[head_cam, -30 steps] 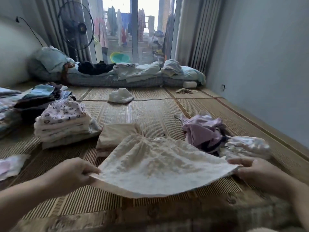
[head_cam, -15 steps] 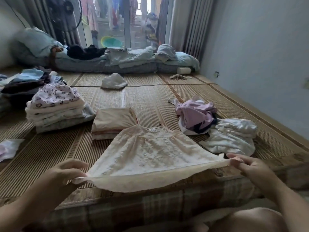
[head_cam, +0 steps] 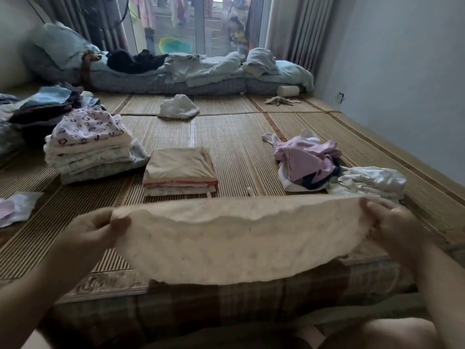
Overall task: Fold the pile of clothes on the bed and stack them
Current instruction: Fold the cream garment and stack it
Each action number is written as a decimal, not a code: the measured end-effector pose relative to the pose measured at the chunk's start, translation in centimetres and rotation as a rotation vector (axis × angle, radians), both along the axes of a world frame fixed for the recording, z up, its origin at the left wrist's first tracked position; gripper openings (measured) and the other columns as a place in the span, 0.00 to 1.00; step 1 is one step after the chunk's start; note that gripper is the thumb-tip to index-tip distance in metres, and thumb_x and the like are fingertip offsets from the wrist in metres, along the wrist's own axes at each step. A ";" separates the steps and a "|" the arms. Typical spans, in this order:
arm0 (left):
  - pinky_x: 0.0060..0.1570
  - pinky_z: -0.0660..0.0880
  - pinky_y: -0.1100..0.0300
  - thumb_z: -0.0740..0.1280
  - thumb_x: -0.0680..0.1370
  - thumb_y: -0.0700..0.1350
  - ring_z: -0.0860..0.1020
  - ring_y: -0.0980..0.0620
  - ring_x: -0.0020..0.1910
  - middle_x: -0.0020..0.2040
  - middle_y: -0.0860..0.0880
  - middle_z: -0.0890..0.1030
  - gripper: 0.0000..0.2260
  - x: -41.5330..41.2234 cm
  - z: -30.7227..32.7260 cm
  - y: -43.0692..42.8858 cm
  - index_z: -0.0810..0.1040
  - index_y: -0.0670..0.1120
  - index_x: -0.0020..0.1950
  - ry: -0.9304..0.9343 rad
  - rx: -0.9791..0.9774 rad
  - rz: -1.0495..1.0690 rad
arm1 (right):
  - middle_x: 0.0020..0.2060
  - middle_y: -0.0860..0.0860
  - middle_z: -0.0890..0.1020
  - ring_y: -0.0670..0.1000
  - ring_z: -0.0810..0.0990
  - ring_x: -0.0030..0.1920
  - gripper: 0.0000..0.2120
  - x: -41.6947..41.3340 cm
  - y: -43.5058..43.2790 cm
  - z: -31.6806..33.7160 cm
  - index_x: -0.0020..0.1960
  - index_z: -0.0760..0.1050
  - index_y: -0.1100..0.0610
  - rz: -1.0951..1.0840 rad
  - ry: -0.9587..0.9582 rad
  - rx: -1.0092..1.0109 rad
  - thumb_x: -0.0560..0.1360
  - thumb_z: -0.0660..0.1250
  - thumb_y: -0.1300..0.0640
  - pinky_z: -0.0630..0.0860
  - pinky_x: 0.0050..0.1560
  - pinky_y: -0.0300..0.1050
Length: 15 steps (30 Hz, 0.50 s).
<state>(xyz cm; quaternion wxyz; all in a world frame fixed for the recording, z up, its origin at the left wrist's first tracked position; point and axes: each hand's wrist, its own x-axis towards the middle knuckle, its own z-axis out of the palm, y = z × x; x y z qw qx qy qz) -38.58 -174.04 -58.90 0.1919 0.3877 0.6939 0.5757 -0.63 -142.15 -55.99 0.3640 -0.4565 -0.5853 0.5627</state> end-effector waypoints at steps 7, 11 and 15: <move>0.35 0.73 0.56 0.66 0.79 0.46 0.74 0.48 0.35 0.35 0.47 0.79 0.10 -6.4 -2.3 9.6 0.81 0.41 0.47 -0.180 -0.079 0.287 | 0.49 0.60 0.83 0.61 0.80 0.51 0.08 -9.9 7.6 -0.4 0.47 0.80 0.58 -0.085 -0.309 0.202 0.76 0.65 0.54 0.77 0.55 0.58; 0.49 0.73 0.53 0.68 0.76 0.48 0.78 0.48 0.47 0.50 0.46 0.83 0.12 -7.6 -4.1 12.7 0.80 0.43 0.56 0.007 -0.341 0.439 | 0.56 0.60 0.80 0.61 0.77 0.56 0.13 -14.7 9.2 -3.3 0.59 0.77 0.58 -0.163 -0.586 0.315 0.76 0.66 0.54 0.72 0.55 0.49; 0.68 0.64 0.52 0.72 0.72 0.48 0.66 0.48 0.70 0.71 0.47 0.69 0.30 -4.3 -5.3 12.8 0.67 0.50 0.73 0.447 -0.427 0.207 | 0.62 0.56 0.76 0.57 0.74 0.61 0.19 -16.2 5.5 -7.1 0.65 0.74 0.53 0.027 -0.723 0.580 0.74 0.67 0.53 0.70 0.60 0.52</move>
